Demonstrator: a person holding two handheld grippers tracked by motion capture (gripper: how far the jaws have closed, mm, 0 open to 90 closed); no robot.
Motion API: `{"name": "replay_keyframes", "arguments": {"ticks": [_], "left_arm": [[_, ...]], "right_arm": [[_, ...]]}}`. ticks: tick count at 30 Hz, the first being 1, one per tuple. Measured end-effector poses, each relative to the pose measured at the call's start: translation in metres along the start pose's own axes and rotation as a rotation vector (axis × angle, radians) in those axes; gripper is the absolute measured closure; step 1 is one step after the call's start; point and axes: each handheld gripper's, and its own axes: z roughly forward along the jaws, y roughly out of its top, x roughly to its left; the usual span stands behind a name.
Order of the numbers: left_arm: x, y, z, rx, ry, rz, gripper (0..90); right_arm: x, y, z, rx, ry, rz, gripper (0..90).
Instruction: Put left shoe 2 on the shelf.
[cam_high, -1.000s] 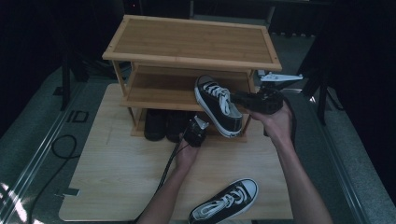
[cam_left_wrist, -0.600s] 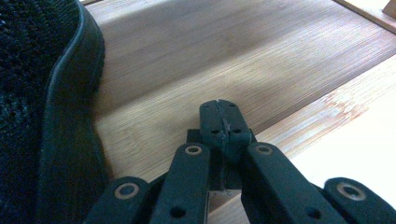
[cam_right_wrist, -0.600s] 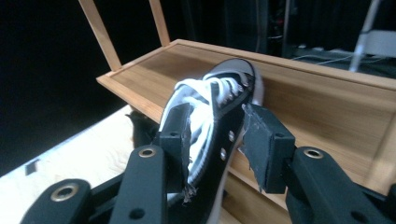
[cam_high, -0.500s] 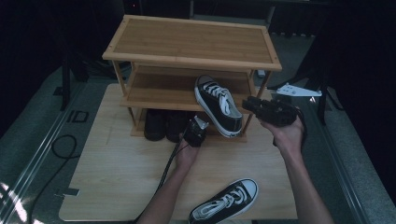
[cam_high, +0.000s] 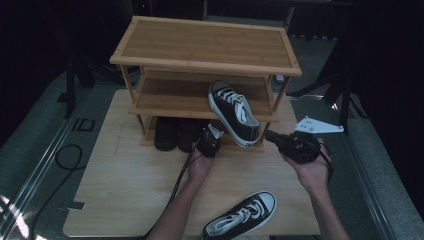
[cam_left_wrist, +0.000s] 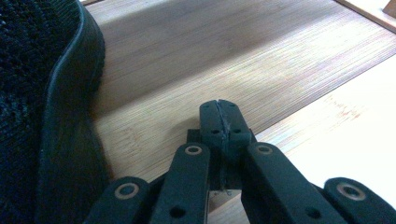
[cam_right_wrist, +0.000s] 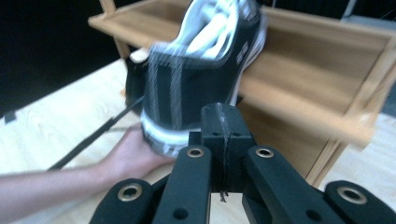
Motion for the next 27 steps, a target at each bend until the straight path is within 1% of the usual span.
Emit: {"name": "replay_keyframes", "arguments": {"ticks": [7,11,14,20,24,27], "left_arm": [[0.0,0.0,0.0,0.0,0.001,0.0,90.0],[0.0,0.0,0.0,0.0,0.003,-0.002,90.0],[-0.001,0.0,0.0,0.0,0.004,-0.004,90.0],[-0.001,0.0,0.0,-0.001,0.006,-0.005,90.0],[-0.001,0.0,0.0,-0.001,0.004,-0.007,90.0],[-0.001,0.0,0.0,0.0,0.006,-0.008,90.0]], "right_arm": [[0.015,-0.022,0.008,0.047,0.022,-0.015,90.0],[0.02,-0.027,0.015,0.064,0.036,-0.017,90.0],[0.022,-0.027,0.02,0.064,0.046,-0.015,90.0],[0.026,-0.023,0.022,0.041,0.066,-0.017,90.0],[0.032,-0.019,0.028,0.038,0.091,-0.031,90.0],[0.036,-0.014,0.034,0.021,0.107,-0.038,90.0]]}}
